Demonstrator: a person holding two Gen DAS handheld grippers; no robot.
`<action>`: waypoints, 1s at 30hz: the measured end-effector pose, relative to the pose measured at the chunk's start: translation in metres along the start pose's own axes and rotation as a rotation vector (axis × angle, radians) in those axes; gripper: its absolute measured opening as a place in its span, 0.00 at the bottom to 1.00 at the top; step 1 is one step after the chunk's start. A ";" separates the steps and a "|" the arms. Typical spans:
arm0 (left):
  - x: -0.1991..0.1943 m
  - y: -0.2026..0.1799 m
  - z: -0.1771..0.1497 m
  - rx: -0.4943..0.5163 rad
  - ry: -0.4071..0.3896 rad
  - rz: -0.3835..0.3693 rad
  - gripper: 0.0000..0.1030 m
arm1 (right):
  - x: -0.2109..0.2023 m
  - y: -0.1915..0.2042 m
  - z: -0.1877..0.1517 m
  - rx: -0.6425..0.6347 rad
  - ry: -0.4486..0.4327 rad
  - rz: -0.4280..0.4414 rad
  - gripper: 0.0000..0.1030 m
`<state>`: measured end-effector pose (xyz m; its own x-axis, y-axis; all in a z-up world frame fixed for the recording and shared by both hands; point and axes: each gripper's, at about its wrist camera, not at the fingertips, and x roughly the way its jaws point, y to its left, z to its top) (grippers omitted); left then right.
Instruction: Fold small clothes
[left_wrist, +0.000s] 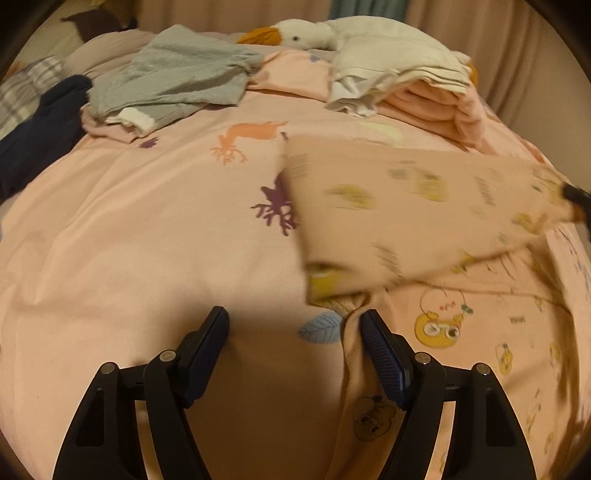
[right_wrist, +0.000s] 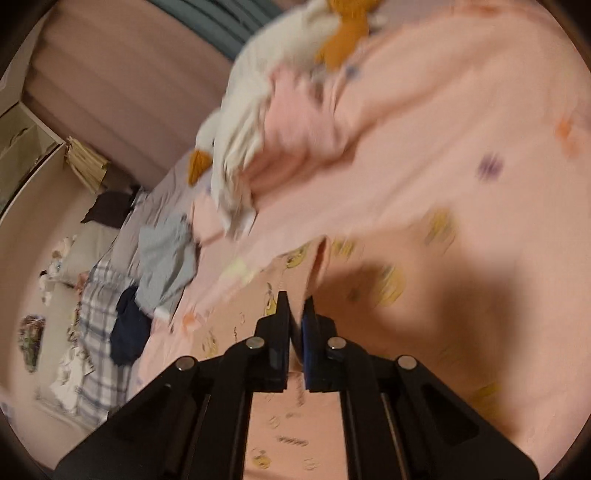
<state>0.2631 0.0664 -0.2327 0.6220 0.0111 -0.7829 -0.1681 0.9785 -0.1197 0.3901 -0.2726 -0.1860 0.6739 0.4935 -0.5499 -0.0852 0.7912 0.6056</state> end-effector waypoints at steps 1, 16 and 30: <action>0.001 -0.004 0.001 0.005 0.002 0.033 0.73 | -0.005 -0.006 0.003 -0.006 -0.015 -0.016 0.06; -0.018 -0.010 0.001 -0.001 0.054 0.341 0.65 | 0.004 -0.082 0.004 -0.011 0.090 -0.323 0.40; -0.032 -0.046 0.038 -0.042 -0.190 -0.070 0.56 | 0.037 0.003 -0.025 -0.325 0.146 -0.274 0.07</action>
<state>0.2798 0.0289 -0.1793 0.7656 -0.0142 -0.6431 -0.1486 0.9688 -0.1982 0.3966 -0.2427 -0.2186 0.5953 0.2768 -0.7543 -0.1596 0.9608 0.2266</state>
